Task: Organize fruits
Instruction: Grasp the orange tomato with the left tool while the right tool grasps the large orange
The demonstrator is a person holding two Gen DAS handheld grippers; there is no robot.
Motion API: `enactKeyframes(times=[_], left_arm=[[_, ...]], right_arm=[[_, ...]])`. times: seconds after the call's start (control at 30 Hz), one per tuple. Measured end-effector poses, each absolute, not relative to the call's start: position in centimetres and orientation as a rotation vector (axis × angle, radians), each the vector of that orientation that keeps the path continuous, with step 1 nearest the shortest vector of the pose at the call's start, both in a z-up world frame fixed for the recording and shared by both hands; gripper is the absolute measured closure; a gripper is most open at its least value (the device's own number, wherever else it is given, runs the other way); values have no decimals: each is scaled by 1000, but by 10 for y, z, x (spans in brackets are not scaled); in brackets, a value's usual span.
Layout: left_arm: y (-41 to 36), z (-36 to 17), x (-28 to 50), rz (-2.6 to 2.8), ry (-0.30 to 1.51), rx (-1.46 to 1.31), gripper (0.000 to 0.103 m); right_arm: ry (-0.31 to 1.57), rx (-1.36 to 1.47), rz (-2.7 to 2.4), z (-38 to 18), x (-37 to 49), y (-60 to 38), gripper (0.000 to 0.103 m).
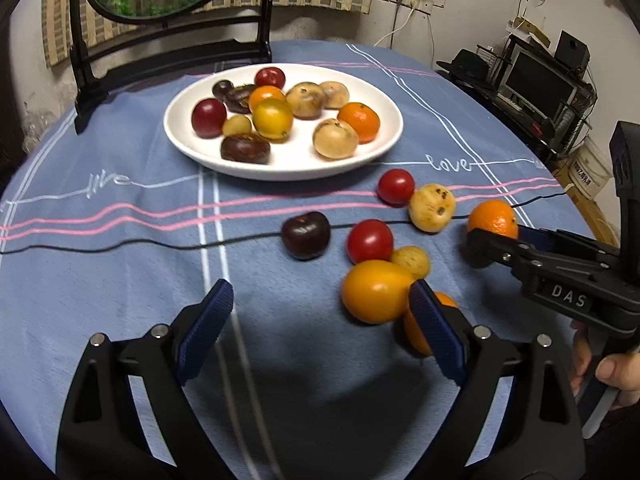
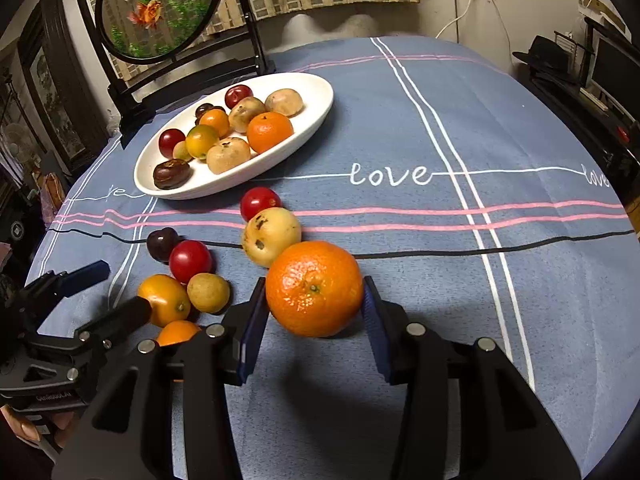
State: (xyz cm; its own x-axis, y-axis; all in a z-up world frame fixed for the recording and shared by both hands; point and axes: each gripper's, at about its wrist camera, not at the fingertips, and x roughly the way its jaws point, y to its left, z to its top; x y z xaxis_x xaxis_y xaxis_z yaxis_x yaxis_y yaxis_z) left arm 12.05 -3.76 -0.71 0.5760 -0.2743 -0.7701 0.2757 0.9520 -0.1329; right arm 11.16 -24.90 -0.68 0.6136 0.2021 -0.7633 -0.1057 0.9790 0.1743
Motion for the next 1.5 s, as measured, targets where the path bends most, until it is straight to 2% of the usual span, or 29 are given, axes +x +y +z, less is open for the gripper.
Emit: enactKeyframes(times=[0.23,0.4,0.7,0.77,0.8,0.83,1.0,1.07,1.33,1.37,1.5], left_arm=[[-45,-1,104,-363,951,-58,12],[-69,-7,87,-367,985,9,12],[-87,-20,102,-258,1062,-47,14],[-86,-23,109,-255,1096,-101,24],[-88,-22,111,-235,1092,-100,26],[-90,-22,111,-227,1083,-90,38],[-89,-20,109,-235,1072,-102,53],[-92,-18,103,-264,1061,-83,67],[-86,-16,90,-299,1034,-33,66],[-87,-17,90,-295,1034,-25,61],[-92,-22,97,-276,1035,-23,57]], right_arm=[[898,113,184,-7,112,-251,57],[894,128,178,-4,111,-255,57],[880,165,184,1,108,-262,57],[872,170,182,2,106,-263,57],[869,172,182,3,106,-263,57],[867,177,187,3,106,-263,57],[865,178,203,3,105,-262,57],[865,173,212,3,104,-260,57],[867,161,211,2,105,-257,57],[868,158,211,1,105,-256,57],[871,151,214,0,105,-255,57]])
